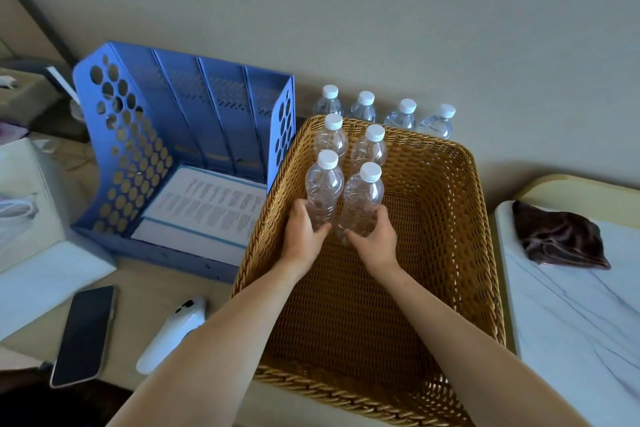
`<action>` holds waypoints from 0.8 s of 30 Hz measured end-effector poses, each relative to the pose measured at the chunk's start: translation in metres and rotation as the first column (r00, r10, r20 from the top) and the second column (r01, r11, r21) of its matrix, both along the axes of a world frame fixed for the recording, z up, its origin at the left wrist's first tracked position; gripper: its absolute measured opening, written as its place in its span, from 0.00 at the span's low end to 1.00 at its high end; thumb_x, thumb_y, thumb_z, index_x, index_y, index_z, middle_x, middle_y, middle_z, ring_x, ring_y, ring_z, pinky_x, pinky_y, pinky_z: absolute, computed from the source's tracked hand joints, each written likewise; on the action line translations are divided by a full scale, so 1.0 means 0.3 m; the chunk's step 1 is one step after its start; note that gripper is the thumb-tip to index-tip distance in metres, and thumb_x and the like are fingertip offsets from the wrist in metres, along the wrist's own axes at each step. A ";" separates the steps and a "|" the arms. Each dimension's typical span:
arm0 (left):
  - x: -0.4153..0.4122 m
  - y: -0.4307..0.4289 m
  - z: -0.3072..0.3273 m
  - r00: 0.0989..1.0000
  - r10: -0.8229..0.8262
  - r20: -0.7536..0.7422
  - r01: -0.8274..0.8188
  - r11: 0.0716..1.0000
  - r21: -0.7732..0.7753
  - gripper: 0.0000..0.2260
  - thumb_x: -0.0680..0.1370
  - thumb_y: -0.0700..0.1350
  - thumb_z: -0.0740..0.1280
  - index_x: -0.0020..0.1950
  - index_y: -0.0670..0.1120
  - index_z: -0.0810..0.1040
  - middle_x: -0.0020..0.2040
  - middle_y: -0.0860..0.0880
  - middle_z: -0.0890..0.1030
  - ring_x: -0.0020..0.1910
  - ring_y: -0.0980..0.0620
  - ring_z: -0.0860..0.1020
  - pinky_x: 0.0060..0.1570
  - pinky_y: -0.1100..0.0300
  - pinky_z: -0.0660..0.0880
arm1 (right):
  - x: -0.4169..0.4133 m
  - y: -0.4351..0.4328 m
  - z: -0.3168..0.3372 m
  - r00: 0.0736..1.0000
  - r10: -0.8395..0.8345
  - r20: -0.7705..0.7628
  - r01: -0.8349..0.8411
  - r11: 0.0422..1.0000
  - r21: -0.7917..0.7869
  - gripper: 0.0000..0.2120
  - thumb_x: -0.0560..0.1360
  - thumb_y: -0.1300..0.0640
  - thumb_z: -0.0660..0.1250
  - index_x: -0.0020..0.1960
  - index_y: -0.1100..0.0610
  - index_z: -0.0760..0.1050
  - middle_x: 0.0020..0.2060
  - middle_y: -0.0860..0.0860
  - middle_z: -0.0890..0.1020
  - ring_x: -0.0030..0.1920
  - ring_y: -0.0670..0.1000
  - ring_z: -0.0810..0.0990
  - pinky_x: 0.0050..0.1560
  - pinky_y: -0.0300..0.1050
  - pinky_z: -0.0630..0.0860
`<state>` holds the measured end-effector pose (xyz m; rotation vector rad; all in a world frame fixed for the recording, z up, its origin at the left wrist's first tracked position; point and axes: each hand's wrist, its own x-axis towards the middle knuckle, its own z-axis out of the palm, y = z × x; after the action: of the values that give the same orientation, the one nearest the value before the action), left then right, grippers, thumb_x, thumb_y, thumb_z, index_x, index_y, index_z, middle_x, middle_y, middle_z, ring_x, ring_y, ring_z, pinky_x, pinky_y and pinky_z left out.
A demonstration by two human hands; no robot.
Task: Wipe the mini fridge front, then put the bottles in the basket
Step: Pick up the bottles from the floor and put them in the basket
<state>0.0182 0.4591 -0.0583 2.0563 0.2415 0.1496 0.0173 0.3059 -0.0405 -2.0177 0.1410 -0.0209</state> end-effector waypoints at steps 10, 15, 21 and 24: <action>-0.004 -0.005 -0.039 1.000 0.002 -0.019 -0.003 0.999 -0.041 0.23 0.74 0.40 0.73 0.65 0.48 0.67 0.62 0.47 0.77 0.61 0.51 0.77 0.64 0.51 0.75 | 0.017 -0.004 -0.035 1.000 -0.007 0.005 0.007 1.000 0.011 0.26 0.68 0.63 0.77 0.62 0.55 0.70 0.51 0.43 0.77 0.53 0.41 0.76 0.50 0.23 0.69; 0.006 -0.015 -0.032 1.000 0.016 -0.017 -0.017 1.000 -0.024 0.24 0.75 0.38 0.72 0.67 0.45 0.66 0.64 0.45 0.77 0.64 0.49 0.75 0.63 0.57 0.72 | 0.015 -0.002 -0.043 1.000 -0.004 0.008 0.003 0.999 0.032 0.28 0.68 0.62 0.77 0.64 0.54 0.70 0.54 0.46 0.79 0.54 0.41 0.76 0.58 0.37 0.74; 0.014 -0.019 -0.021 0.998 0.053 -0.032 -0.054 0.998 -0.033 0.25 0.76 0.37 0.71 0.70 0.43 0.66 0.65 0.45 0.76 0.65 0.48 0.75 0.64 0.58 0.70 | 0.016 0.000 -0.044 1.000 0.020 -0.014 -0.020 0.999 0.031 0.28 0.68 0.61 0.77 0.64 0.54 0.70 0.51 0.40 0.77 0.49 0.28 0.74 0.49 0.22 0.68; 0.011 -0.018 -0.016 0.997 0.067 -0.037 -0.068 0.997 -0.035 0.25 0.76 0.38 0.71 0.70 0.43 0.66 0.66 0.45 0.76 0.65 0.48 0.74 0.65 0.56 0.70 | 0.016 0.005 -0.042 1.000 0.018 -0.013 -0.017 1.000 0.019 0.28 0.69 0.61 0.77 0.65 0.55 0.70 0.53 0.43 0.78 0.52 0.37 0.75 0.50 0.23 0.67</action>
<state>0.0215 0.4537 -0.0630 2.0171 0.3337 0.1486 0.0221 0.3074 -0.0532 -2.0000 0.1318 0.0053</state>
